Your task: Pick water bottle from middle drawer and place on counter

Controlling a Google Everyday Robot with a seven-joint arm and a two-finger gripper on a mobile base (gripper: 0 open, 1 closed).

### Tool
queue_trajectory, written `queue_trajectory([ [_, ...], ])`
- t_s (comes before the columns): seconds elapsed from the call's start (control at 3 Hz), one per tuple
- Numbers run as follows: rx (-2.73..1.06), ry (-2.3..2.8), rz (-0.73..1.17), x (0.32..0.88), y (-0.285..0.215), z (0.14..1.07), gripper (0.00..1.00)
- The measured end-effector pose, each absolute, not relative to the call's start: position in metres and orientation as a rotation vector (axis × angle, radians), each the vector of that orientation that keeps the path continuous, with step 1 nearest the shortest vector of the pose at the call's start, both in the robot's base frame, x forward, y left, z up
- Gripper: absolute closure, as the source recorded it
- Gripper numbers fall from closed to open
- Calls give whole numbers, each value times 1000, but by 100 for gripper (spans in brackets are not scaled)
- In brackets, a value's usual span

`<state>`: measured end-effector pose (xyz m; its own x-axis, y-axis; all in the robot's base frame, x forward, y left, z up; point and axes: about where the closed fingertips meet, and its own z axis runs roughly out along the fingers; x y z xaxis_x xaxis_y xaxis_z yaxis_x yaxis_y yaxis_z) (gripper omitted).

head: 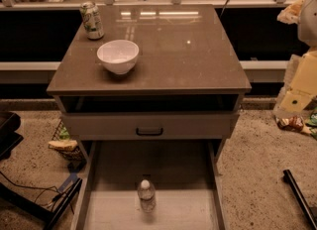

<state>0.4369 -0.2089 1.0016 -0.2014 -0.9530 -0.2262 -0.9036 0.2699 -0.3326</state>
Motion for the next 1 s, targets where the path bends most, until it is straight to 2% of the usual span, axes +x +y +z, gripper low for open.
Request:
queue_trajectory([
  [0.67, -1661, 2142, -119, 439, -209, 987, 0],
  [1.0, -1647, 2094, 12, 436, -209, 940, 0],
])
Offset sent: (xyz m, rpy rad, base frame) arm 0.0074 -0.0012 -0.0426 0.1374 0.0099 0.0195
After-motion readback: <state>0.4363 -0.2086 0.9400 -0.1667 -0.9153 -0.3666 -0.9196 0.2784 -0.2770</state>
